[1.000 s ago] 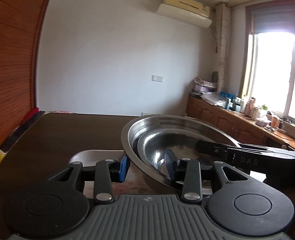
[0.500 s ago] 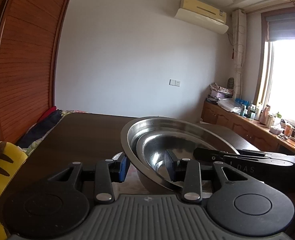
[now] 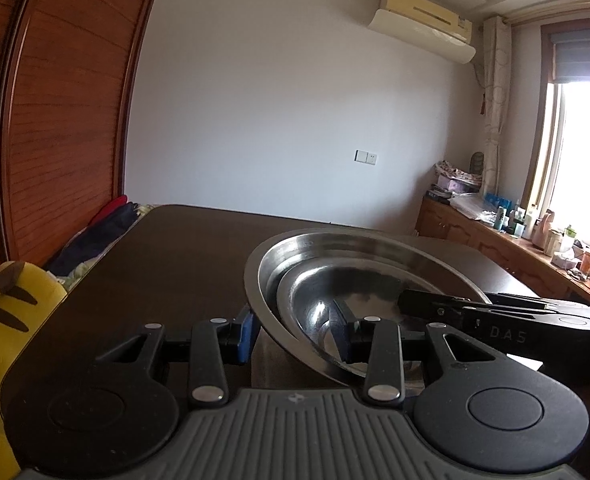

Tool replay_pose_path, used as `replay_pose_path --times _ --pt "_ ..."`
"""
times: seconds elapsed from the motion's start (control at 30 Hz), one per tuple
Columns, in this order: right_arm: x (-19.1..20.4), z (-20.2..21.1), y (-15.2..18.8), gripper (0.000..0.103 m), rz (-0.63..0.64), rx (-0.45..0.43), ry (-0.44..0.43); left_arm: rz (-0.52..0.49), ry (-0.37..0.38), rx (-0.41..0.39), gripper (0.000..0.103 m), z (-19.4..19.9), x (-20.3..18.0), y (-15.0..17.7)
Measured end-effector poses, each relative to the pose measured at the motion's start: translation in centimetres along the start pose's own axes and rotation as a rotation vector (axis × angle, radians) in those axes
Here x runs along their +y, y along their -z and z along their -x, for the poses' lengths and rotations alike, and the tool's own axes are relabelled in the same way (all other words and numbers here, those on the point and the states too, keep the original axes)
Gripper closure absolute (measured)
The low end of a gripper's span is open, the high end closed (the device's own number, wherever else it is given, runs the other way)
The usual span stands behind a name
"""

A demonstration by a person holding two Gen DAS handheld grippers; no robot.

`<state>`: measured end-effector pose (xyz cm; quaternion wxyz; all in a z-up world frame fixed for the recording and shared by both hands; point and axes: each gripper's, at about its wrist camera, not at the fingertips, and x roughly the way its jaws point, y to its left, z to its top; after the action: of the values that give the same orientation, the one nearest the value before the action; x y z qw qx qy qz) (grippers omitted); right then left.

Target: Organize plates and bowls

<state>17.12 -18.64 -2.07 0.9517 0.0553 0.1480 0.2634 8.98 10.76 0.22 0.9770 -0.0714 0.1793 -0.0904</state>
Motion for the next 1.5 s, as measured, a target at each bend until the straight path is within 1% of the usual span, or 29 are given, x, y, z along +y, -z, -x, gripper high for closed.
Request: replay_pose_path --times 0.13,0.27,0.37,0.47,0.57,0.63,0.7,0.77,0.8,0.83,0.9,0.97,1.17,1.2,1.23,1.4,1.5 --pt "0.1 -0.1 0.3 0.066 0.000 0.011 0.003 0.004 -0.005 0.010 0.035 -0.3 0.0 0.2" --pt "0.5 -0.6 0.3 0.066 0.000 0.019 0.005 -0.001 -0.006 0.004 0.035 -0.3 -0.2 0.3" --pt "0.5 -0.6 0.2 0.066 -0.002 0.017 0.002 -0.003 0.004 0.007 0.035 -0.5 -0.2 0.3" --pt "0.6 -0.6 0.3 0.063 -0.002 0.017 -0.010 -0.005 0.002 0.008 0.035 -0.8 0.0 0.6" --pt "0.6 -0.6 0.5 0.056 0.014 0.008 -0.016 0.000 -0.003 0.004 0.034 -0.8 0.1 0.5" --pt "0.7 -0.4 0.5 0.046 0.027 0.003 -0.005 -0.004 -0.007 0.002 0.031 -0.8 0.0 0.4" --pt "0.6 -0.2 0.5 0.045 0.024 0.001 -0.010 -0.010 -0.013 -0.006 0.021 -0.7 -0.1 0.4" --pt "0.6 -0.1 0.3 0.044 0.023 0.002 -0.007 -0.019 -0.024 -0.017 0.015 -0.4 -0.2 0.3" --pt "0.6 0.0 0.2 0.039 0.022 0.000 -0.005 -0.023 -0.032 -0.021 0.011 -0.2 -0.3 0.3" --pt "0.5 0.3 0.2 0.036 0.020 -0.004 0.002 -0.025 -0.042 -0.026 0.009 -0.1 -0.3 0.2" --pt "0.1 0.9 0.1 0.034 0.003 -0.016 0.019 -0.029 -0.058 -0.039 0.003 0.5 -0.2 0.1" --pt "-0.4 1.7 0.1 0.030 -0.003 -0.019 0.028 -0.028 -0.070 -0.054 0.000 1.1 -0.2 -0.3" --pt "-1.8 4.9 -0.5 0.023 -0.003 -0.040 0.078 -0.053 -0.087 -0.093 0.000 3.1 -1.3 -2.0" --pt "-2.0 5.5 -0.8 0.019 -0.001 -0.047 0.087 -0.056 -0.083 -0.102 0.000 3.4 -1.6 -2.4" --pt "-2.2 6.1 -1.1 0.014 0.002 -0.055 0.097 -0.061 -0.081 -0.107 0.000 3.6 -1.9 -2.6" --pt "-2.5 8.6 -2.0 0.000 0.039 -0.100 0.129 -0.108 -0.091 -0.124 0.000 4.5 -3.7 -3.8" --pt "-2.2 9.6 -2.5 0.000 0.056 -0.129 0.147 -0.112 -0.099 -0.137 0.000 5.0 -4.6 -4.1"
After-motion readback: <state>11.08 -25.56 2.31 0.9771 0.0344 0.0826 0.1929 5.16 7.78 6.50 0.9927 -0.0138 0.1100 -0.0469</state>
